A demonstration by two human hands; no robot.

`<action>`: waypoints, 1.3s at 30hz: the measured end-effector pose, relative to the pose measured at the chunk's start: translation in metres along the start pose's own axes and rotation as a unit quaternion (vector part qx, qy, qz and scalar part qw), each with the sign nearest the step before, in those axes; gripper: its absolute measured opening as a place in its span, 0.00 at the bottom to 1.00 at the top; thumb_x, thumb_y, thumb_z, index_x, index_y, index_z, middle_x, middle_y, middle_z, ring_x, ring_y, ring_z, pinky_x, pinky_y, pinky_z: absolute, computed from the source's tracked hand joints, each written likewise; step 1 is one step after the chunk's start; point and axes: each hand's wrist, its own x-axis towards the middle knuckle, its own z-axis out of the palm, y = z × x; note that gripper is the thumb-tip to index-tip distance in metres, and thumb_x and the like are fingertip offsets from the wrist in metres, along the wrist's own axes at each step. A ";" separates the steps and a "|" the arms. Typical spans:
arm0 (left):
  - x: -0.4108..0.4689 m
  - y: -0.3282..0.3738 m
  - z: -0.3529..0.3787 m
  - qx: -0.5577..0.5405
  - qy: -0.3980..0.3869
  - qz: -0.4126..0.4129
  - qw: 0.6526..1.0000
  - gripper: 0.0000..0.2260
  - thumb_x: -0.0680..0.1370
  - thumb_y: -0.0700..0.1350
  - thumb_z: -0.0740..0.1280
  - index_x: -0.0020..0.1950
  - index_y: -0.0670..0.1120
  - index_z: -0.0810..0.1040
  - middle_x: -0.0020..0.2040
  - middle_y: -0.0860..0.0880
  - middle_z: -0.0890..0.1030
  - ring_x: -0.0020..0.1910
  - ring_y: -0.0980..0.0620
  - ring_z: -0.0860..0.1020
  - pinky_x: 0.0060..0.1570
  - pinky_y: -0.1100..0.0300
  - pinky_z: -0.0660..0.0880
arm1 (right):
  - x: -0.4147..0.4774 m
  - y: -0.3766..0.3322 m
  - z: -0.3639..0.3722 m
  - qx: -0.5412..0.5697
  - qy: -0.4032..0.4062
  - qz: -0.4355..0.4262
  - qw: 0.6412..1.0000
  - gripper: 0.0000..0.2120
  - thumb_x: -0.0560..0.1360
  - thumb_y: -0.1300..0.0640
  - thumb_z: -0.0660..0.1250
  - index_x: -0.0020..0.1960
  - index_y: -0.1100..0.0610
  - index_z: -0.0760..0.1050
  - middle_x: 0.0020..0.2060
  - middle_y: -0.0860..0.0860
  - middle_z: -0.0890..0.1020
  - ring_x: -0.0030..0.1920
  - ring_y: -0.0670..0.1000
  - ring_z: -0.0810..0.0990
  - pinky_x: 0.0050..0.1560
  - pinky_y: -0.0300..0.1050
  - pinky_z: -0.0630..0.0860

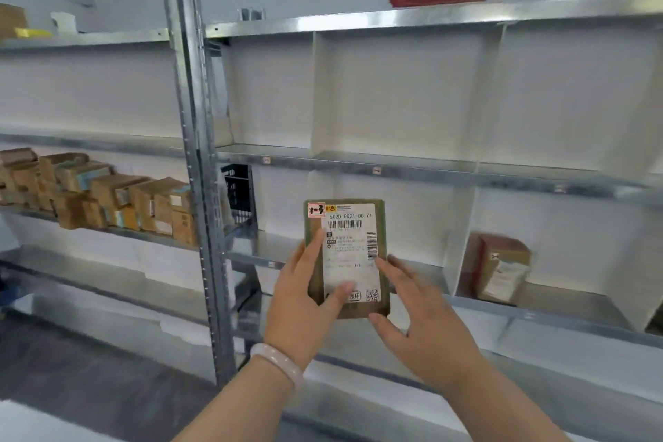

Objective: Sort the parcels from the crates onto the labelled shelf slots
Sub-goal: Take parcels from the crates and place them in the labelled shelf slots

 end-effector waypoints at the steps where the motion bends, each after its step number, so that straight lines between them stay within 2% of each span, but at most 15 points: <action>1: 0.007 0.008 0.025 -0.010 -0.010 0.008 1.000 0.37 0.73 0.55 0.74 0.72 0.76 0.55 0.71 0.61 0.66 0.68 0.61 0.67 0.65 0.52 0.75 | -0.002 0.021 -0.014 -0.009 0.009 0.009 1.000 0.35 0.75 0.37 0.61 0.71 0.27 0.40 0.74 0.32 0.49 0.73 0.38 0.53 0.69 0.41 0.61; 4: 0.026 0.033 0.097 -0.029 -0.033 0.030 0.999 0.37 0.73 0.55 0.73 0.72 0.76 0.54 0.72 0.59 0.66 0.70 0.55 0.67 0.62 0.48 0.77 | -0.010 0.077 -0.053 -0.038 0.037 0.036 0.998 0.35 0.74 0.36 0.60 0.68 0.23 0.38 0.74 0.31 0.48 0.73 0.38 0.51 0.70 0.41 0.58; 7: 0.042 0.055 0.163 -0.054 -0.047 0.052 0.996 0.37 0.74 0.54 0.73 0.72 0.75 0.55 0.72 0.58 0.66 0.70 0.54 0.68 0.62 0.50 0.77 | -0.017 0.129 -0.086 -0.086 0.058 0.047 0.993 0.35 0.74 0.35 0.60 0.68 0.23 0.37 0.74 0.31 0.48 0.72 0.38 0.50 0.70 0.42 0.57; 9: 0.052 0.068 0.200 -0.069 -0.057 0.062 0.994 0.36 0.74 0.53 0.73 0.72 0.75 0.55 0.72 0.58 0.65 0.70 0.54 0.68 0.60 0.51 0.79 | -0.019 0.160 -0.105 -0.104 0.063 0.056 0.991 0.35 0.74 0.34 0.60 0.69 0.24 0.37 0.72 0.27 0.46 0.71 0.34 0.48 0.69 0.42 0.55; 12: 0.073 0.083 0.245 -0.069 -0.065 0.081 0.992 0.36 0.75 0.53 0.73 0.73 0.74 0.54 0.73 0.58 0.65 0.70 0.54 0.67 0.62 0.53 0.77 | -0.015 0.196 -0.127 -0.125 0.065 0.073 0.987 0.36 0.74 0.35 0.61 0.69 0.24 0.38 0.65 0.20 0.37 0.65 0.25 0.39 0.68 0.37 0.52; 14: 0.091 0.090 0.270 -0.068 -0.069 0.099 0.990 0.37 0.75 0.53 0.73 0.72 0.75 0.53 0.73 0.59 0.64 0.70 0.56 0.65 0.63 0.60 0.75 | -0.009 0.213 -0.139 -0.147 0.066 0.087 0.983 0.36 0.74 0.36 0.62 0.67 0.23 0.36 0.62 0.18 0.34 0.61 0.22 0.35 0.65 0.30 0.43; 16: 0.112 0.095 0.291 -0.077 -0.072 0.115 0.988 0.37 0.75 0.52 0.73 0.70 0.78 0.52 0.73 0.60 0.64 0.68 0.62 0.64 0.56 0.76 0.71 | 0.001 0.230 -0.148 -0.160 0.071 0.102 0.979 0.36 0.75 0.37 0.62 0.65 0.22 0.35 0.62 0.19 0.33 0.62 0.24 0.38 0.62 0.27 0.38; 18: 0.135 0.097 0.312 -0.086 -0.073 0.122 0.986 0.38 0.75 0.51 0.74 0.68 0.80 0.52 0.73 0.60 0.64 0.66 0.67 0.63 0.53 0.82 0.65 | 0.011 0.249 -0.152 -0.159 0.082 0.104 0.978 0.34 0.75 0.38 0.61 0.68 0.25 0.38 0.65 0.23 0.37 0.68 0.31 0.43 0.65 0.31 0.44; 20: 0.158 0.099 0.329 -0.088 -0.077 0.133 0.984 0.38 0.75 0.51 0.74 0.68 0.80 0.52 0.75 0.58 0.63 0.69 0.64 0.61 0.61 0.75 0.62 | 0.024 0.266 -0.153 -0.157 0.094 0.104 0.978 0.33 0.75 0.37 0.60 0.69 0.26 0.40 0.67 0.25 0.41 0.71 0.35 0.45 0.67 0.34 0.49; 22: 0.183 0.098 0.347 -0.084 -0.081 0.148 0.982 0.38 0.75 0.52 0.73 0.70 0.79 0.52 0.75 0.57 0.63 0.71 0.61 0.60 0.66 0.65 0.62 | 0.041 0.283 -0.153 -0.165 0.105 0.102 0.975 0.33 0.75 0.37 0.60 0.69 0.26 0.39 0.68 0.27 0.41 0.71 0.35 0.45 0.67 0.34 0.49; 27: 0.244 0.091 0.389 -0.103 -0.087 0.170 0.976 0.38 0.75 0.51 0.73 0.70 0.78 0.52 0.76 0.57 0.62 0.73 0.54 0.63 0.69 0.54 0.69 | 0.092 0.324 -0.154 -0.179 0.134 0.117 0.968 0.34 0.76 0.38 0.60 0.67 0.25 0.37 0.70 0.29 0.43 0.73 0.37 0.46 0.69 0.36 0.51; 29: 0.268 0.088 0.407 -0.110 -0.094 0.181 0.973 0.39 0.75 0.51 0.73 0.69 0.79 0.51 0.76 0.57 0.60 0.75 0.55 0.61 0.70 0.53 0.68 | 0.112 0.340 -0.155 -0.185 0.142 0.120 0.965 0.33 0.76 0.38 0.60 0.67 0.25 0.38 0.70 0.29 0.43 0.73 0.37 0.46 0.68 0.35 0.53; 34: 0.317 0.080 0.448 -0.104 -0.104 0.230 0.962 0.38 0.76 0.51 0.73 0.70 0.78 0.51 0.76 0.57 0.60 0.70 0.65 0.58 0.66 0.68 0.60 | 0.146 0.376 -0.154 -0.188 0.172 0.133 0.958 0.33 0.76 0.38 0.60 0.68 0.25 0.40 0.70 0.29 0.45 0.73 0.38 0.48 0.69 0.36 0.53; 36: 0.329 0.077 0.462 -0.096 -0.103 0.241 0.960 0.38 0.76 0.51 0.73 0.71 0.76 0.51 0.77 0.55 0.60 0.69 0.67 0.56 0.68 0.66 0.59 | 0.155 0.389 -0.154 -0.188 0.175 0.135 0.957 0.33 0.75 0.38 0.61 0.69 0.26 0.41 0.70 0.29 0.46 0.74 0.39 0.50 0.69 0.37 0.53; 39: 0.342 0.072 0.479 -0.086 -0.101 0.236 0.963 0.37 0.76 0.51 0.72 0.73 0.73 0.51 0.78 0.51 0.60 0.75 0.58 0.57 0.73 0.56 0.60 | 0.165 0.409 -0.157 -0.177 0.180 0.130 0.959 0.33 0.75 0.39 0.62 0.70 0.25 0.43 0.71 0.30 0.48 0.74 0.40 0.52 0.68 0.37 0.54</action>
